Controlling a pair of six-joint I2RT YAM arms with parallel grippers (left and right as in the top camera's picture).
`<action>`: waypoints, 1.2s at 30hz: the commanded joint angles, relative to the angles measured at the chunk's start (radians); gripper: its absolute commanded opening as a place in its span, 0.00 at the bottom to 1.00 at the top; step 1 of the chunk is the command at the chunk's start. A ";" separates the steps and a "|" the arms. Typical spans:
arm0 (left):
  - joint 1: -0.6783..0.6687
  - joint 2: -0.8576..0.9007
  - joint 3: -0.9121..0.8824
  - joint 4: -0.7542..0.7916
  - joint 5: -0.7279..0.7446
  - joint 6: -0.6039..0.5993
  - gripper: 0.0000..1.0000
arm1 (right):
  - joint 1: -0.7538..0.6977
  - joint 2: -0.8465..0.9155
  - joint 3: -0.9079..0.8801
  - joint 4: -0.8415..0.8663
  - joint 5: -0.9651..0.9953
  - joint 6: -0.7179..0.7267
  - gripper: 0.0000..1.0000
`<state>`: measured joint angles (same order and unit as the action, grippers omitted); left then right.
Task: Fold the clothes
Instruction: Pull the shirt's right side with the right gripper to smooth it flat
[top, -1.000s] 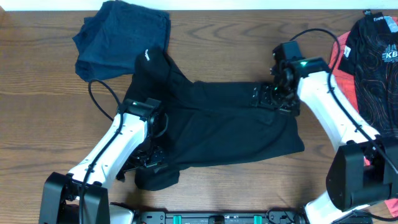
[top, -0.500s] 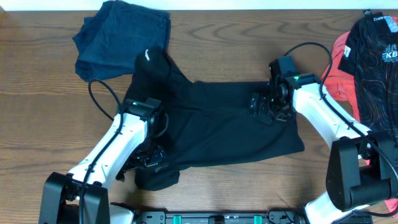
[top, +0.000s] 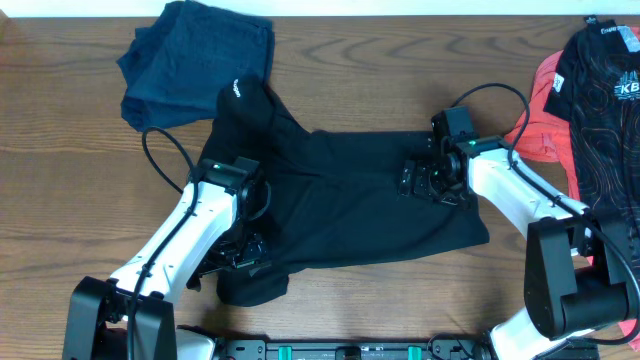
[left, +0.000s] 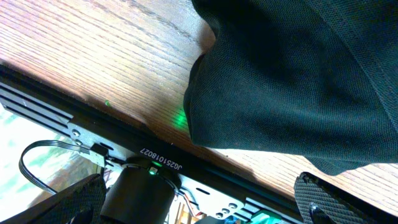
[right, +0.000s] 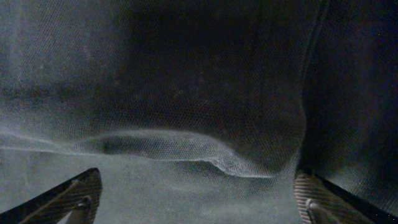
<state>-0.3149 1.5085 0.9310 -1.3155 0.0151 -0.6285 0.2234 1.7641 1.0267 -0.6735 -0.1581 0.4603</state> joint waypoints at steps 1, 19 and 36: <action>0.004 -0.007 0.011 0.000 -0.016 0.000 0.98 | 0.004 -0.010 -0.006 0.012 -0.003 -0.012 0.92; 0.004 -0.007 0.011 0.004 -0.016 0.003 0.98 | 0.006 -0.010 -0.010 0.033 -0.003 -0.002 0.75; 0.004 -0.007 0.011 0.008 -0.016 0.006 0.98 | -0.014 -0.010 -0.065 0.071 0.032 0.066 0.45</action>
<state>-0.3149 1.5085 0.9310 -1.3075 0.0151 -0.6281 0.2230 1.7603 0.9733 -0.6071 -0.1337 0.5098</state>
